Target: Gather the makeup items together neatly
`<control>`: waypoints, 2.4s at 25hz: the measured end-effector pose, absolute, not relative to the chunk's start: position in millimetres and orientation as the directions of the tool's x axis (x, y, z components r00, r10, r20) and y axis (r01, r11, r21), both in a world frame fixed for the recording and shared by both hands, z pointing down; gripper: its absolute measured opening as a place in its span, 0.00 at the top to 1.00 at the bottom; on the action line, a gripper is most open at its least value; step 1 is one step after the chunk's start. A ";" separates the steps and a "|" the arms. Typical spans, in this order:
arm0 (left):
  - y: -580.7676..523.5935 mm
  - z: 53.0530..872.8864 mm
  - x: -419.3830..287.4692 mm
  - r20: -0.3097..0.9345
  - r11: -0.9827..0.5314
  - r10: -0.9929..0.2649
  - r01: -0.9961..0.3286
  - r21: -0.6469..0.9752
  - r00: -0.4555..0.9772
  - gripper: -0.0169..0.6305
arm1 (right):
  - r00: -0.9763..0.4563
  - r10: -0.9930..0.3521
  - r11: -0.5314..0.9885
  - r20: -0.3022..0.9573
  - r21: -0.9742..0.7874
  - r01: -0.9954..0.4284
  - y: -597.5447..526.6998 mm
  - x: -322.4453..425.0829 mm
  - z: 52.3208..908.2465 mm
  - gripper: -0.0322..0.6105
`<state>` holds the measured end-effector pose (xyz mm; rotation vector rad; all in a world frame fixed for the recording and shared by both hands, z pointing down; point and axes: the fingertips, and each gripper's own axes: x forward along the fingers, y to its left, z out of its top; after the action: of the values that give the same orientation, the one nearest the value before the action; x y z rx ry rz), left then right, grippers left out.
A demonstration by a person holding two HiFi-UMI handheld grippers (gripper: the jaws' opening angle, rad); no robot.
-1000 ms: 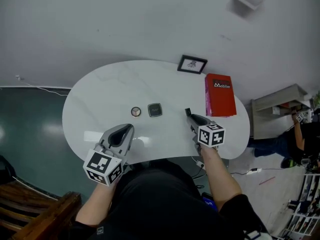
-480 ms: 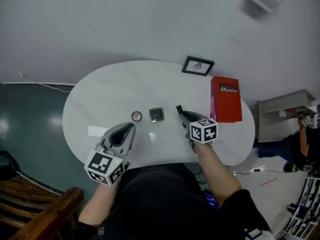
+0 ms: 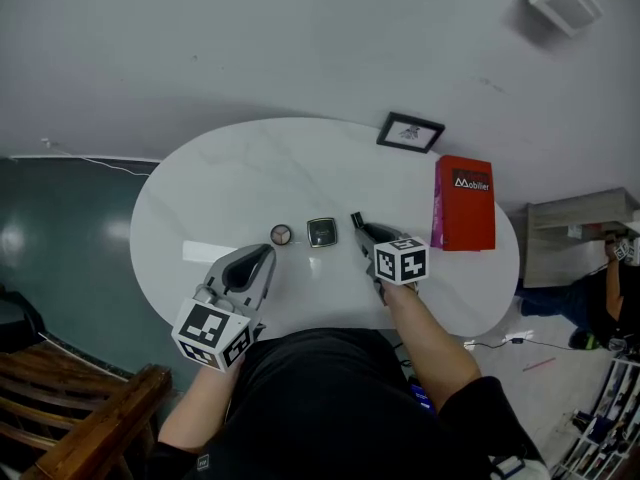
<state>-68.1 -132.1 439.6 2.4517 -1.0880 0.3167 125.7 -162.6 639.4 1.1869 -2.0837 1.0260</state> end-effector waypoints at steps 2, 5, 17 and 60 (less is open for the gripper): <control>-134.1 441.1 -69.2 0.380 -0.593 -0.645 -0.748 0.298 0.663 0.93 | -0.469 -0.474 0.320 0.745 -0.351 -0.880 -163.9 123.7 644.0 0.79; -136.7 442.6 -70.4 0.385 -0.590 -0.644 -0.750 0.299 0.661 0.93 | -0.456 -0.464 0.320 0.759 -0.336 -0.886 -164.6 122.7 651.9 0.79; -141.3 447.1 -71.5 0.394 -0.587 -0.638 -0.749 0.306 0.661 0.93 | -0.410 -0.486 0.248 0.772 -0.328 -0.912 -163.9 126.1 663.9 0.79; -90.2 415.5 -109.0 0.277 -0.577 -0.713 -0.764 0.291 0.644 0.93 | -0.459 -0.593 0.285 0.662 -0.360 -0.888 -141.3 123.5 602.2 0.71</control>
<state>-109.0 -90.2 415.5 2.4823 -1.1689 0.1813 123.5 -141.3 602.2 1.3317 -2.1591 1.0011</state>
